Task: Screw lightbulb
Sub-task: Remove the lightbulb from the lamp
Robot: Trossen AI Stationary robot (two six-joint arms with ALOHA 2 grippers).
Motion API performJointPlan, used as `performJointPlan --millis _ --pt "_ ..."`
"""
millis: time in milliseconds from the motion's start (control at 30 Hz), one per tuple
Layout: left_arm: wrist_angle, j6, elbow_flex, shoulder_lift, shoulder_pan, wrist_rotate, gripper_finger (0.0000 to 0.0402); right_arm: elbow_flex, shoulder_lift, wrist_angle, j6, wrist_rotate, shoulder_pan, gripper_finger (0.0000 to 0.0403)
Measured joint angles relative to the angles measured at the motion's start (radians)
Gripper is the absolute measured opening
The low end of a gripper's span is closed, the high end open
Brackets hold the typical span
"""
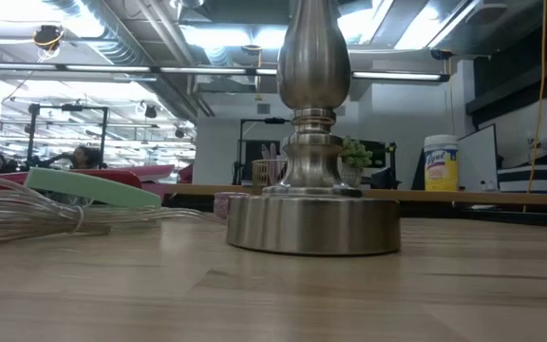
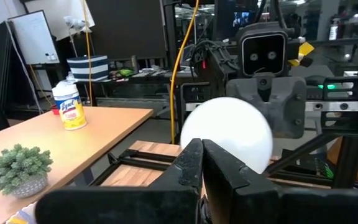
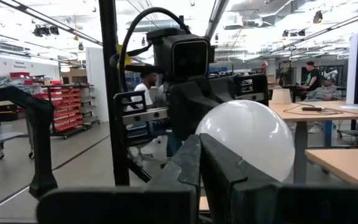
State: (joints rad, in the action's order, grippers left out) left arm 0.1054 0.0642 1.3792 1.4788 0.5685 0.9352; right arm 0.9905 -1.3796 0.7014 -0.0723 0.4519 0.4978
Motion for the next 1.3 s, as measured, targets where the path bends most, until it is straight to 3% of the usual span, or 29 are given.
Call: performJointPlan --millis 467,733,1000,1300 --pt "-0.051 -0.039 0.0 0.003 0.008 -0.033 0.0003 -0.001 -0.002 -0.037 -0.004 0.097 -0.003 0.0014" --pt "-0.043 -0.03 0.0 0.002 0.023 -0.021 0.0003 -0.001 -0.001 -0.034 -0.004 0.094 -0.001 0.0014" --pt "0.024 0.054 0.0 0.001 0.052 -0.012 0.0003 -0.001 -0.001 -0.038 0.024 0.04 -0.001 0.0014" --pt "0.062 0.124 0.0 0.0 0.043 0.084 0.0003 -0.001 0.0 -0.023 0.039 -0.102 0.017 0.0014"
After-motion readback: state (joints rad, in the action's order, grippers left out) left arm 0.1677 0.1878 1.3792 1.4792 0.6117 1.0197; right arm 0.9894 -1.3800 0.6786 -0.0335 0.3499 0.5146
